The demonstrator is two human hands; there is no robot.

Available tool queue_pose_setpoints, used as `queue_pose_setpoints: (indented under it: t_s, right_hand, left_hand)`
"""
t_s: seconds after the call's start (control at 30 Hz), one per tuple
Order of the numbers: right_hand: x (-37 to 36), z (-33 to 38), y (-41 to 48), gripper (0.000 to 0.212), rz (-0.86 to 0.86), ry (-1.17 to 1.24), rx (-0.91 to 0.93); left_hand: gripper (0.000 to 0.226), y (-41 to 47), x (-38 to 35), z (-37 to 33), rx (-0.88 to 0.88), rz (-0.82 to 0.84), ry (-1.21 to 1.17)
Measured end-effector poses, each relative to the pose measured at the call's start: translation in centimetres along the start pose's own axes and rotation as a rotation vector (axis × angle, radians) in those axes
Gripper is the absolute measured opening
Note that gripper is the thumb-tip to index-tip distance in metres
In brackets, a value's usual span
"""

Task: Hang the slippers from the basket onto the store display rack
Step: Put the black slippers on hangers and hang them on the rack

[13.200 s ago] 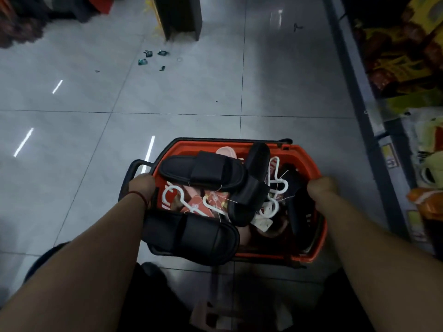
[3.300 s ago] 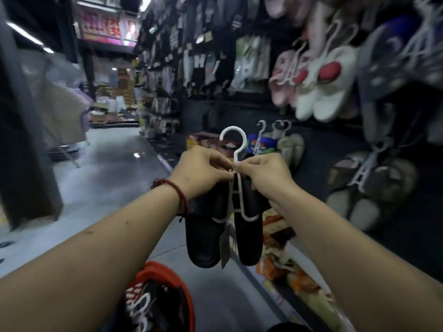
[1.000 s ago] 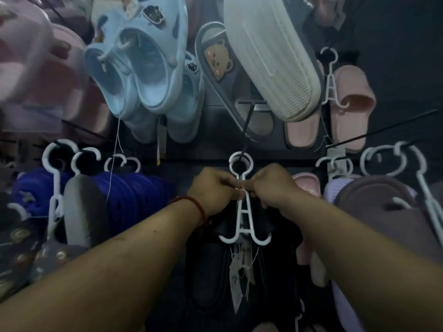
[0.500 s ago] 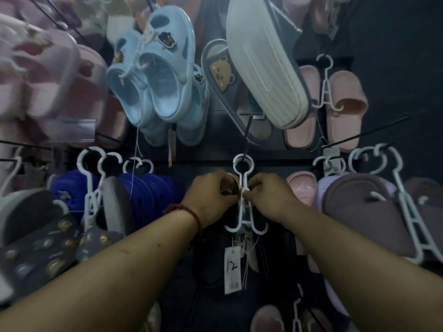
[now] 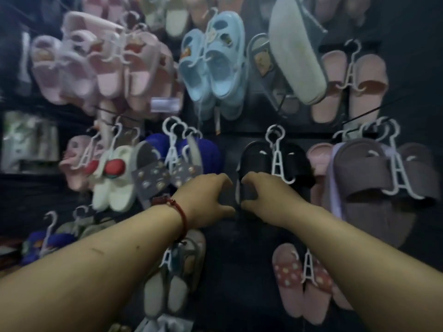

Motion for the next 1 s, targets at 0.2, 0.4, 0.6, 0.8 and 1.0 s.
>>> queue_pose_setpoints:
  t_s: [0.2,0.4,0.6,0.8,1.0]
  right_hand:
    - [-8.0,11.3,-2.9,0.048,0.156,0.153,0.185]
    - [-16.3,26.6,-5.5,0.048,0.284,0.332,0.442]
    - [-22.0,43.4,-12.4,0.058,0.426,0.466,0.727]
    - [-24.6,56.2,-23.5,0.072,0.589,0.556,0.983]
    - [-26.6,62.3,-33.5,0.079,0.698,0.624,1.12]
  left_hand:
    - [0.056,-10.2,0.3,7.5,0.157,0.078,0.205]
    - [0.05,-23.8,3.3,18.0,0.462,0.196,0.438]
    - [0.054,-41.6,8.6,23.5,0.82,0.283,0.572]
    - [0.066,-58.7,13.7,21.9,1.171,0.277,0.625]
    - [0.068,-70.3,14.7,18.6,1.383,0.271,0.617]
Point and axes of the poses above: each hand's wrist, its own y-axis towards the middle knuckle, its own x-axis out of the back of the hand, z = x × y, the point moved 10 cm from there along y, towards the middle knuckle
